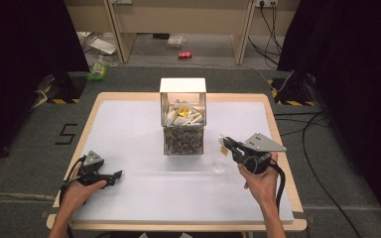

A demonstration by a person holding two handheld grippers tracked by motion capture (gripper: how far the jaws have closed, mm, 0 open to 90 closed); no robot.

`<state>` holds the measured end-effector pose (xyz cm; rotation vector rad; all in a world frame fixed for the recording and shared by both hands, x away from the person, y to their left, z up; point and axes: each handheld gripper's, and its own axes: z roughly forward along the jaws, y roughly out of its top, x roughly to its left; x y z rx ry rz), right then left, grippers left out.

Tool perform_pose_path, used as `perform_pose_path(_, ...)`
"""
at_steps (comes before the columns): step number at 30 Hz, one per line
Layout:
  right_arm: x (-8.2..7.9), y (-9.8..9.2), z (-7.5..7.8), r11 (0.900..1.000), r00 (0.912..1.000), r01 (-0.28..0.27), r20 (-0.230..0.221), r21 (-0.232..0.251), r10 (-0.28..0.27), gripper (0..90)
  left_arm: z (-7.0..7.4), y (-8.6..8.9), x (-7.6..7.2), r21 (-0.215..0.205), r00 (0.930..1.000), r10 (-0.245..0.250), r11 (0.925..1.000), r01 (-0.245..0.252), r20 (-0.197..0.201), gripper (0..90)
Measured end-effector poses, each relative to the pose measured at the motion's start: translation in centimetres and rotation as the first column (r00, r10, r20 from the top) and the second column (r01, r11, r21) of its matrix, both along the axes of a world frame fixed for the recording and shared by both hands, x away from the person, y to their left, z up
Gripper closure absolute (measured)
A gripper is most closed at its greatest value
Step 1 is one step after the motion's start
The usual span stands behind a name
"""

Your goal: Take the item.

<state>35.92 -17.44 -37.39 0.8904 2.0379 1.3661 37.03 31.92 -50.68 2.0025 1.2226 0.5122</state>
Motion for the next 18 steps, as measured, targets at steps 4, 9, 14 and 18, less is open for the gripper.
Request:
perform_pose_path(4, 0.1, 0.0, -1.1, 1.000, 0.9996, -0.001, -0.028, -0.013, 0.000, 86.5, 0.0, 0.0, 0.0, -0.001, 1.0000, 0.000, 1.0000, 0.000, 0.000, 10.7)
perform_pose_path(9, 0.4, 0.0, -2.4, 1.000, 0.9981, 0.005, -0.061, -0.027, -0.006, 86.5, 0.0, 0.0, 0.0, -0.001, 1.0000, 0.000, 1.0000, 0.000, 0.000, 10.7)
perform_pose_path(14, 0.8, -0.1, -3.3, 0.999, 0.9964, 0.007, -0.084, -0.037, -0.010, 86.4, 0.0, 0.0, 0.0, 0.001, 1.0000, -0.001, 1.0000, 0.001, -0.001, 10.7)
perform_pose_path(18, 1.0, 0.0, -3.9, 0.999, 0.9946, 0.008, -0.103, -0.045, -0.013, 86.2, 0.0, 0.0, 0.0, 0.001, 1.0000, -0.001, 1.0000, 0.001, -0.001, 10.7)
